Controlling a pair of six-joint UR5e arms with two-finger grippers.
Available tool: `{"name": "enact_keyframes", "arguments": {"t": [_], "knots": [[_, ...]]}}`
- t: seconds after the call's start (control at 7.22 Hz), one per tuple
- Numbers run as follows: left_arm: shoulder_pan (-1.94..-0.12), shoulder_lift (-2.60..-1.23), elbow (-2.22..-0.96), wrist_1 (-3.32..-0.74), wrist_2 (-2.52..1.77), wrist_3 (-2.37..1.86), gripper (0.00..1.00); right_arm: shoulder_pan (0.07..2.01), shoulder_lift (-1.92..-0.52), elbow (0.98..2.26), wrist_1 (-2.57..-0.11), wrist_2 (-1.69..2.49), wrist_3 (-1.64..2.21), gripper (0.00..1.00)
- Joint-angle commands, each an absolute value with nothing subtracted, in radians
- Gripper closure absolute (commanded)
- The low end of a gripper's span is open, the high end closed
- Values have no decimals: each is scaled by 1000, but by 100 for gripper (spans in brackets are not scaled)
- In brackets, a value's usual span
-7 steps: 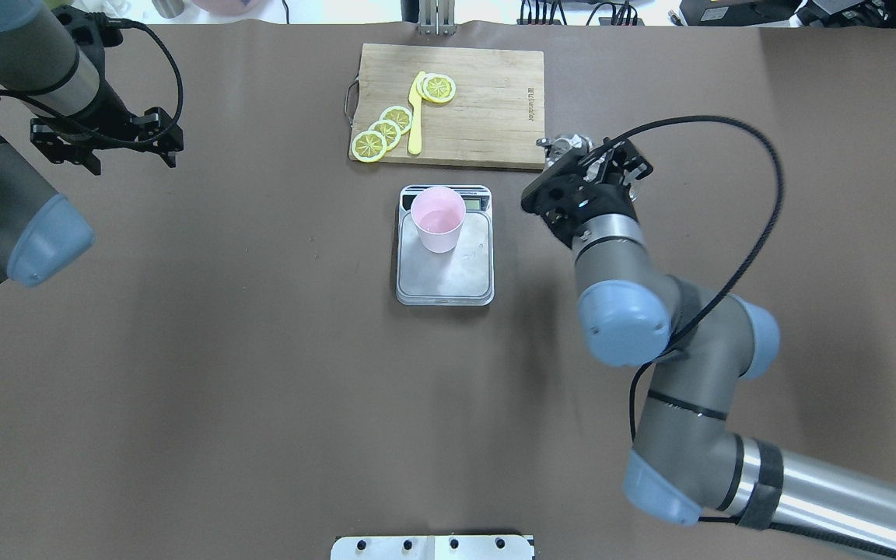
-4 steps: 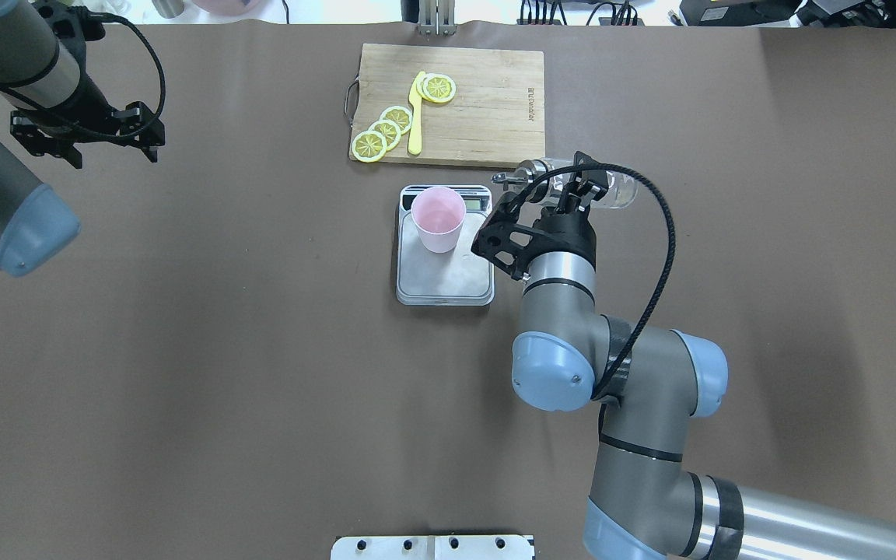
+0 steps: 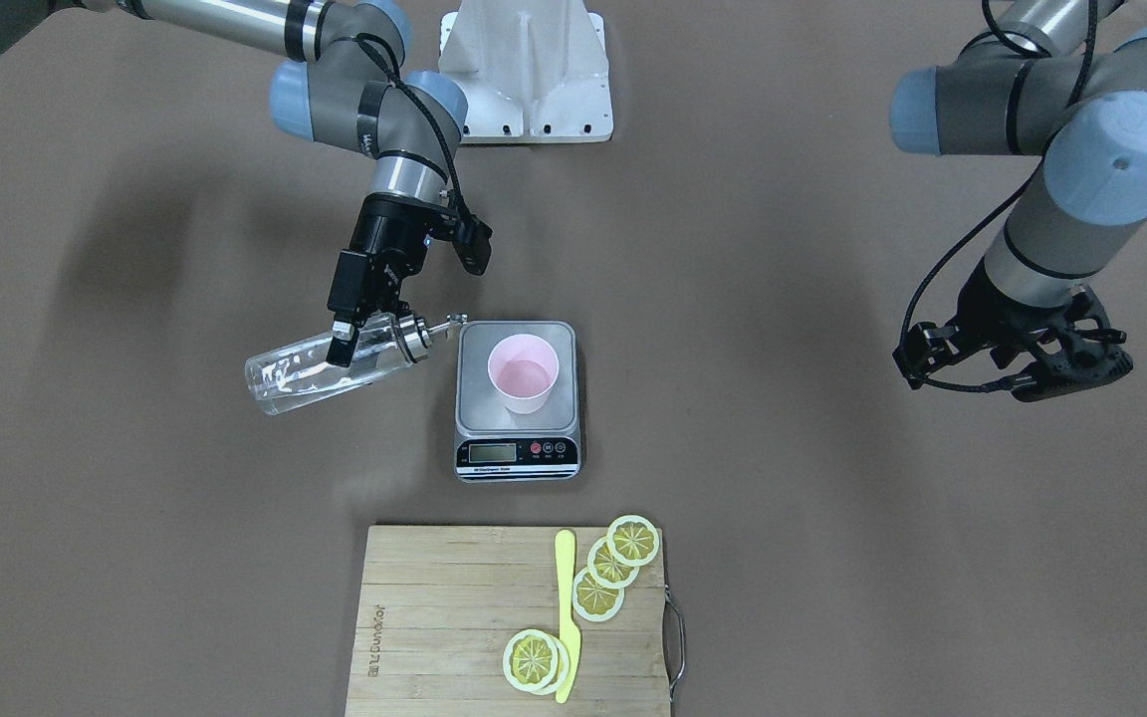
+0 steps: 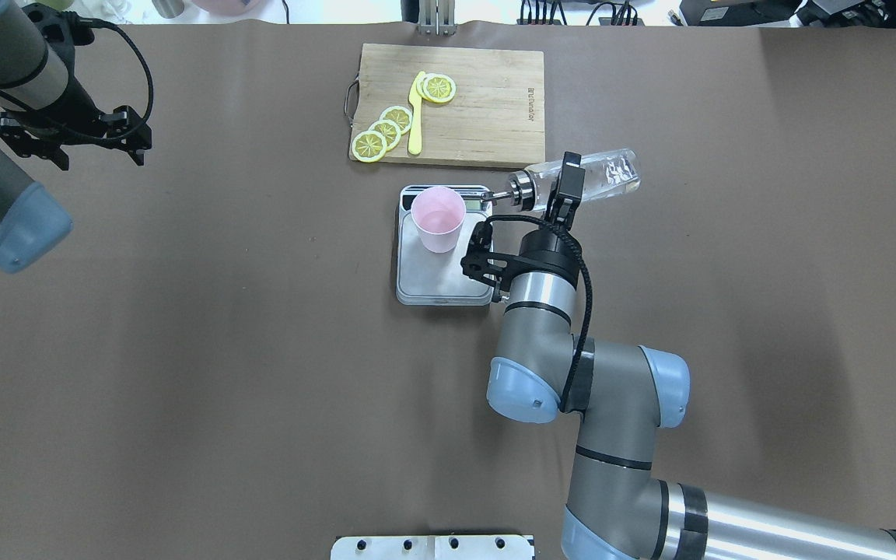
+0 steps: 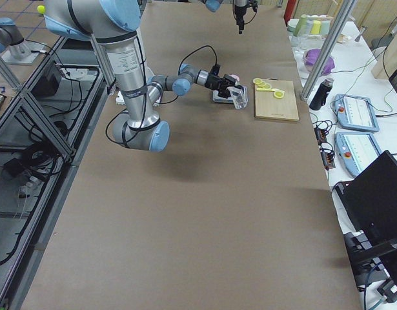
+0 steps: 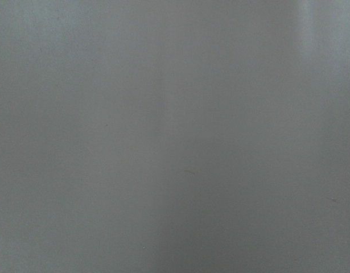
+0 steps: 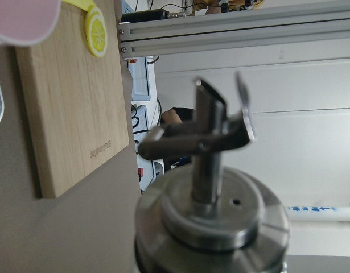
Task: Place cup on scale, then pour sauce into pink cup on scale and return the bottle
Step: 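Tilt the bottle spout over the pink cup with the right gripper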
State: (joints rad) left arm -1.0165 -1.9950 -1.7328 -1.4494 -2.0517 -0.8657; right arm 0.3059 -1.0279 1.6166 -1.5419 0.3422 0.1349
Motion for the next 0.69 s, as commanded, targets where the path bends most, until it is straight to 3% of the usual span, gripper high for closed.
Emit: {"name": "enact_keyframes", "arguments": {"t": [0.0, 0.55], "knots": [[-1017, -1991, -1720, -1451, -2051, -864, 2, 302, -1000, 1573, -1545, 253, 57, 100], [-1025, -1988, -1672, -1492, -2051, -842, 2, 333, -963, 1491, -1542, 177, -2, 100]]}}
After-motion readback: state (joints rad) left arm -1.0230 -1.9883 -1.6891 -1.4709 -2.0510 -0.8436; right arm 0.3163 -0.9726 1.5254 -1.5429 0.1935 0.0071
